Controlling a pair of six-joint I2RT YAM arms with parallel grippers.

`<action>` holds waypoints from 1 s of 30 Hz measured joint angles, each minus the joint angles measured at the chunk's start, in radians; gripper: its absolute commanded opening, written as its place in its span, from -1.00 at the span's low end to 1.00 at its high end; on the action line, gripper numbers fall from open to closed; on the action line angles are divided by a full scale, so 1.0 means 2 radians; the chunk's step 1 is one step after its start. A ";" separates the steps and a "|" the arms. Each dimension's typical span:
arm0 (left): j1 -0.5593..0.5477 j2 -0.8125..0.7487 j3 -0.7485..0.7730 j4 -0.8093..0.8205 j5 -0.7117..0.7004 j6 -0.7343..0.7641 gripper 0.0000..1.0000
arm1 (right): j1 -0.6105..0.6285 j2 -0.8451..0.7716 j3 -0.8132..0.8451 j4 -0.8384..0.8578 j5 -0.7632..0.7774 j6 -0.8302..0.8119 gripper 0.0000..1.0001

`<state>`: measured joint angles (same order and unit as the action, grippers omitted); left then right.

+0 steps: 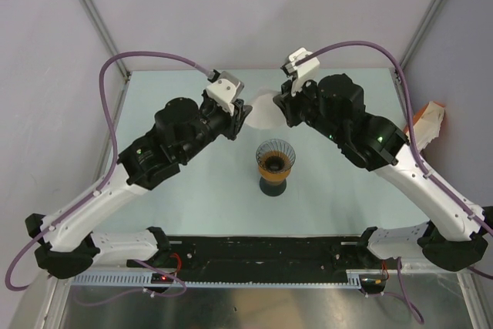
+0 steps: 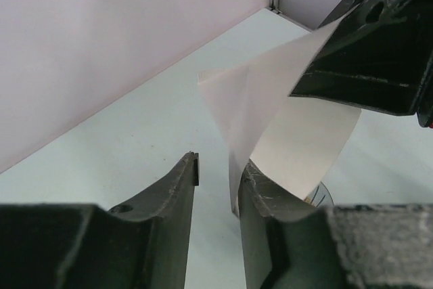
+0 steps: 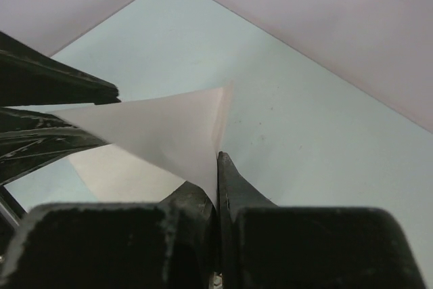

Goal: Place the coffee filter in the dripper

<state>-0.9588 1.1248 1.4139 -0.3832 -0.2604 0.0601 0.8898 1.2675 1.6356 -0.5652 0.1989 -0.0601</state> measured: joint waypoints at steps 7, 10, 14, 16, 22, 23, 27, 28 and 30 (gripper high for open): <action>0.000 -0.001 0.000 0.000 -0.003 -0.002 -0.94 | -0.009 0.000 -0.001 0.001 -0.001 0.018 -1.00; 0.000 0.002 0.000 0.000 0.004 -0.004 -0.99 | -0.009 0.000 -0.002 0.001 -0.002 0.025 -1.00; 0.000 0.012 0.005 0.000 0.018 -0.004 -0.89 | -0.009 0.001 -0.001 0.001 -0.005 0.032 -1.00; 0.000 0.017 0.009 0.000 0.034 -0.004 -0.43 | -0.009 0.002 -0.001 0.001 -0.011 0.034 -1.00; 0.014 -0.002 0.008 -0.016 0.133 0.017 0.44 | -0.052 -0.007 -0.016 0.006 -0.095 0.033 -1.00; 0.028 -0.015 0.004 -0.021 0.166 0.023 0.52 | -0.068 -0.014 -0.026 0.007 -0.121 0.031 -1.00; 0.109 -0.088 -0.015 -0.054 0.293 0.042 0.64 | -0.130 -0.053 -0.073 0.008 -0.241 0.018 -1.00; 0.125 -0.109 -0.019 -0.064 0.319 0.050 0.65 | -0.145 -0.064 -0.084 0.008 -0.275 0.012 -1.00; 0.142 -0.141 -0.025 -0.092 0.364 0.072 0.66 | -0.166 -0.086 -0.099 0.006 -0.339 -0.002 -1.00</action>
<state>-0.6746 0.8429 1.3632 -0.5671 0.4686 0.2039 0.5575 1.0958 1.4376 -0.5526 -0.4789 -0.0647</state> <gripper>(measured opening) 0.823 0.011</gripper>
